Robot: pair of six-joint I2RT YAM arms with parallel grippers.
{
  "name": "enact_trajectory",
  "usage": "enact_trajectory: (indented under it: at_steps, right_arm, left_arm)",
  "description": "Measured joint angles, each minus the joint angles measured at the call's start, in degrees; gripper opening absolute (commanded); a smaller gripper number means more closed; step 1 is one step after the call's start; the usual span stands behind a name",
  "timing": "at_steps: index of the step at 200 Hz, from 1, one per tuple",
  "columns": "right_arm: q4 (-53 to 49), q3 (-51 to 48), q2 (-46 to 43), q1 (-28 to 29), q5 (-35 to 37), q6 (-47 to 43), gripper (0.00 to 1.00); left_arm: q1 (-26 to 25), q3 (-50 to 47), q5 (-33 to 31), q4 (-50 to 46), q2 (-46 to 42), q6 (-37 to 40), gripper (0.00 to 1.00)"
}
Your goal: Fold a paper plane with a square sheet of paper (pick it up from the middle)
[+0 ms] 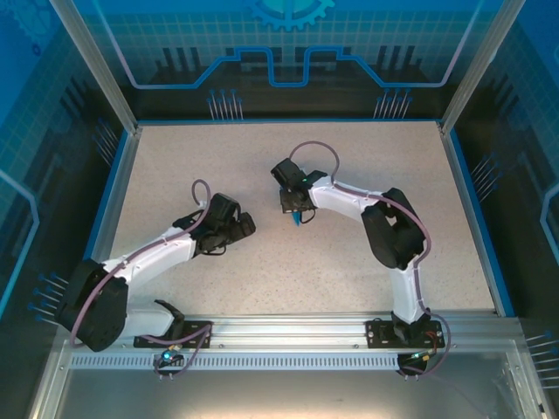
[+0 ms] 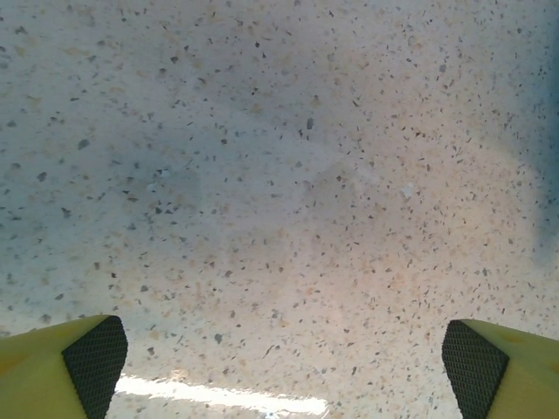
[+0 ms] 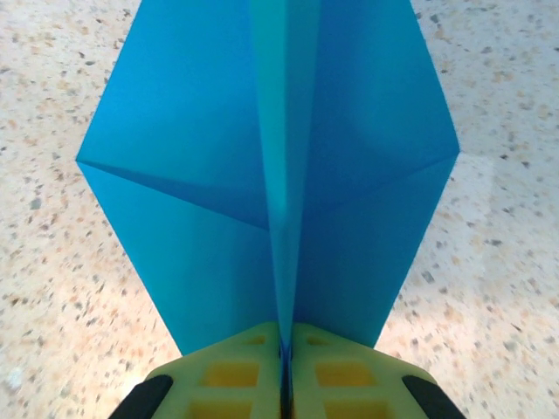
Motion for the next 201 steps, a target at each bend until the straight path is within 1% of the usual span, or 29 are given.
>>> enact_trajectory:
  at_steps: [75,101,123,152,171,201]
  right_arm:
    - [-0.2,6.6,6.8,-0.3,-2.1,-1.5,0.09]
    - [-1.0,8.2,8.4,-0.4,-2.6,-1.5,0.15]
    - [-2.1,8.6,8.3,-0.4,-3.3,-1.7,0.26]
    - [-3.8,8.3,5.3,-0.4,-4.0,-1.4,0.48]
    - [-3.8,6.3,-1.0,-0.4,-4.1,-1.7,0.61]
    - [-3.3,1.5,-15.7,-0.7,-1.4,-1.9,0.82]
  left_arm:
    - [0.0,0.0,-0.4,-1.9,-1.4,1.0,0.98]
    - [0.0,0.0,-0.4,-2.2,-1.4,1.2,0.98]
    - [0.0,0.0,-0.4,-2.3,-1.4,1.3,0.98]
    - [0.0,0.7,-1.4,-3.6,-1.7,2.0,0.99]
    - [0.1,1.7,-2.6,-4.8,-2.7,2.9,0.98]
    - [1.2,3.6,-5.8,-6.1,-5.8,5.5,0.98]
